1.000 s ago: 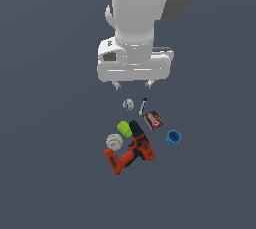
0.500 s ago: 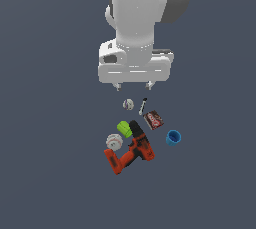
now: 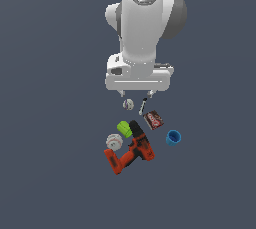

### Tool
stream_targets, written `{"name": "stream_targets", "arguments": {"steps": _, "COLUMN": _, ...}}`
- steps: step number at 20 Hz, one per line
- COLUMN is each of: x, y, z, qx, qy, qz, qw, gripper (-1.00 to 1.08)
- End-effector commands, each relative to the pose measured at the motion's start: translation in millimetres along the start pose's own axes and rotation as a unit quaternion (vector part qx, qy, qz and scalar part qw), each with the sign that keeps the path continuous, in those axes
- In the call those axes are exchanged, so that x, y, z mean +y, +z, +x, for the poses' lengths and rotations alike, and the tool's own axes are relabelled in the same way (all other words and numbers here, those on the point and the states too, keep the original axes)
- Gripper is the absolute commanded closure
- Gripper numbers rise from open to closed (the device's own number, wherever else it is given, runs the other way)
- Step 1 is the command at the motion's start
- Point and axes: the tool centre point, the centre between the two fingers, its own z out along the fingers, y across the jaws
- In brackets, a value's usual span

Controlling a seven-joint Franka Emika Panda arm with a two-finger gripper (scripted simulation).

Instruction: Pick up a designated object from a clutter of objects.

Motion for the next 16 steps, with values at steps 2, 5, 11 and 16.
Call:
{"name": "stream_targets", "arguments": {"steps": 2, "x": -6.8, "y": 26.2, "z": -8.4, "qx": 0.0, "qy": 0.018, "qz": -0.002, "qw": 0.9998, "gripper": -0.92}}
{"name": "stream_targets", "arguments": {"steps": 5, "x": -13.7, "y": 52.8, "z": -19.2, "qx": 0.0, "qy": 0.036, "qz": -0.005, "qw": 0.9993, "gripper": -0.92}}
{"name": "stream_targets", "arguments": {"steps": 11, "x": -27.4, "y": 104.9, "z": -48.0, "qx": 0.0, "qy": 0.074, "qz": -0.007, "qw": 0.9972, "gripper": -0.92}}
{"name": "stream_targets", "arguments": {"steps": 16, "x": -37.4, "y": 143.3, "z": -77.4, "qx": 0.0, "qy": 0.104, "qz": -0.008, "qw": 0.9945, "gripper": -0.92}}
